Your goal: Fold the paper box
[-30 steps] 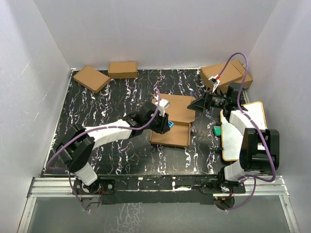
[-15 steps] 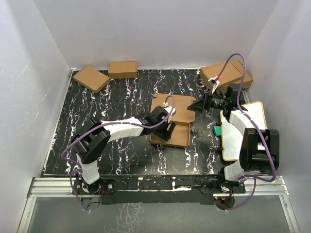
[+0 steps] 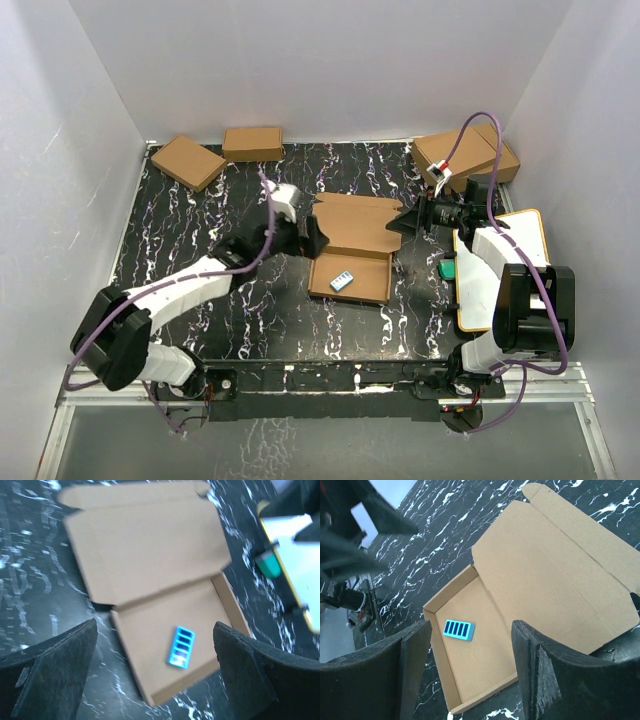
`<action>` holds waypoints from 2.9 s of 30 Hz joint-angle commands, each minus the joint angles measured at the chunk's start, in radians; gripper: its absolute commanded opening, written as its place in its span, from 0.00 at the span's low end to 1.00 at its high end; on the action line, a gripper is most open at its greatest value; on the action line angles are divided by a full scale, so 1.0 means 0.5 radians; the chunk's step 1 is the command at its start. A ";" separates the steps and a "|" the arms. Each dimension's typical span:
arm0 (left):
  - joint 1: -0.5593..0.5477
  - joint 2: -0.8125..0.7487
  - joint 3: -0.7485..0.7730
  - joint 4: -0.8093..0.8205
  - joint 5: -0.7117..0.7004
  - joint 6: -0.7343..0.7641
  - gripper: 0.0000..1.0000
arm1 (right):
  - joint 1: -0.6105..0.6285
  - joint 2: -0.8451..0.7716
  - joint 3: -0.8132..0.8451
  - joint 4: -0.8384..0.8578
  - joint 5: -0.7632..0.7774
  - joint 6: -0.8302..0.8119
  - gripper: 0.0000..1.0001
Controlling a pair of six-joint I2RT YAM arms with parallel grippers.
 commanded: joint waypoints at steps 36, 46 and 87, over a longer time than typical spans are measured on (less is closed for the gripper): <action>0.920 1.681 1.291 0.173 1.692 -0.631 0.43 | -0.057 0.017 0.101 -0.026 0.024 -0.164 0.70; 0.877 1.750 1.372 0.103 1.778 -0.600 0.39 | -0.059 0.020 0.105 -0.027 0.023 -0.162 0.70; 0.869 0.010 -0.541 1.042 1.099 -0.301 0.00 | 0.028 0.061 -0.111 0.301 -0.315 -0.194 0.99</action>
